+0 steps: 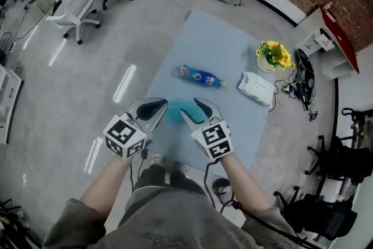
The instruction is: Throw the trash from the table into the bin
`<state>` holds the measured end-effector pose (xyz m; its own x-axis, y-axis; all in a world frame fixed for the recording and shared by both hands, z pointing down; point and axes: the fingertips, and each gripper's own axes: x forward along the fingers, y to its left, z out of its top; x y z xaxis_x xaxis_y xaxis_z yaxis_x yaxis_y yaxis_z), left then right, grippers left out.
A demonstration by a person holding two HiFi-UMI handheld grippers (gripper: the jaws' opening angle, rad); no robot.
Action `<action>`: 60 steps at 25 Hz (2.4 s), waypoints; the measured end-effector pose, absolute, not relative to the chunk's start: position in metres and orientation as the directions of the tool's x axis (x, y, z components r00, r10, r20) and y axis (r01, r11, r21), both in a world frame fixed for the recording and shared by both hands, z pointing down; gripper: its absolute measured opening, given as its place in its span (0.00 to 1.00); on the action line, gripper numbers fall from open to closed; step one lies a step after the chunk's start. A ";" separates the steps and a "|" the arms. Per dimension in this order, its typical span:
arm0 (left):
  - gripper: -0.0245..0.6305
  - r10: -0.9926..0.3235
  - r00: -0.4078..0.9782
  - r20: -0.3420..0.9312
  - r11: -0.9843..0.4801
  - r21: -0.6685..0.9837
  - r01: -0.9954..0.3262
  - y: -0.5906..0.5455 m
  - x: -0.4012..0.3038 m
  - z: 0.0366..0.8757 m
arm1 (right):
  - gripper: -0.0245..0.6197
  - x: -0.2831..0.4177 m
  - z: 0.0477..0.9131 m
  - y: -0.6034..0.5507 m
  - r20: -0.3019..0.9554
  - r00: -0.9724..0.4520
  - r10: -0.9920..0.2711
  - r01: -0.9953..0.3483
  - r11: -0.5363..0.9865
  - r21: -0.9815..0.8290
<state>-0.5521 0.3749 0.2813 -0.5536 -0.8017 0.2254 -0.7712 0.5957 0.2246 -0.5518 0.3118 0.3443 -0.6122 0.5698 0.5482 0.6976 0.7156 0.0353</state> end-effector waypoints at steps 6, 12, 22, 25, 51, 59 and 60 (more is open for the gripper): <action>0.04 -0.791 -0.534 0.299 0.606 0.268 -0.749 0.377 -0.568 0.335 | 0.36 -0.567 0.394 0.316 0.607 -0.567 0.557 0.701 0.713 0.001; 0.04 -0.796 -0.498 0.345 0.597 0.310 -0.740 0.372 -0.576 0.381 | 0.36 -0.569 0.447 0.310 0.693 -0.508 0.512 0.706 0.708 -0.006; 0.04 -0.793 -0.434 0.427 0.589 0.361 -0.723 0.365 -0.577 0.447 | 0.42 -0.556 0.524 0.300 0.812 -0.374 0.448 0.717 0.695 -0.053; 0.04 -0.785 -0.420 0.455 0.596 0.375 -0.710 0.367 -0.575 0.461 | 0.42 -0.556 0.529 0.299 0.801 -0.396 0.449 0.697 0.715 -0.056; 0.04 -0.786 -0.388 0.482 0.598 0.430 -0.677 0.374 -0.558 0.485 | 0.09 -0.559 0.531 0.294 0.761 -0.488 0.427 0.629 0.777 -0.032; 0.04 -0.778 -0.387 0.495 0.604 0.423 -0.675 0.382 -0.544 0.481 | 0.08 -0.552 0.529 0.292 0.768 -0.482 0.422 0.585 0.807 -0.076; 0.04 -0.779 -0.387 0.494 0.604 0.424 -0.675 0.383 -0.542 0.480 | 0.08 -0.551 0.528 0.292 0.768 -0.482 0.422 0.583 0.809 -0.078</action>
<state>-0.5424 0.3830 0.4801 -0.3873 -0.7787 0.4936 -0.6748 0.6043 0.4237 -0.5510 0.2924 0.5283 -0.4824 0.4218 0.7677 0.5828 0.8088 -0.0782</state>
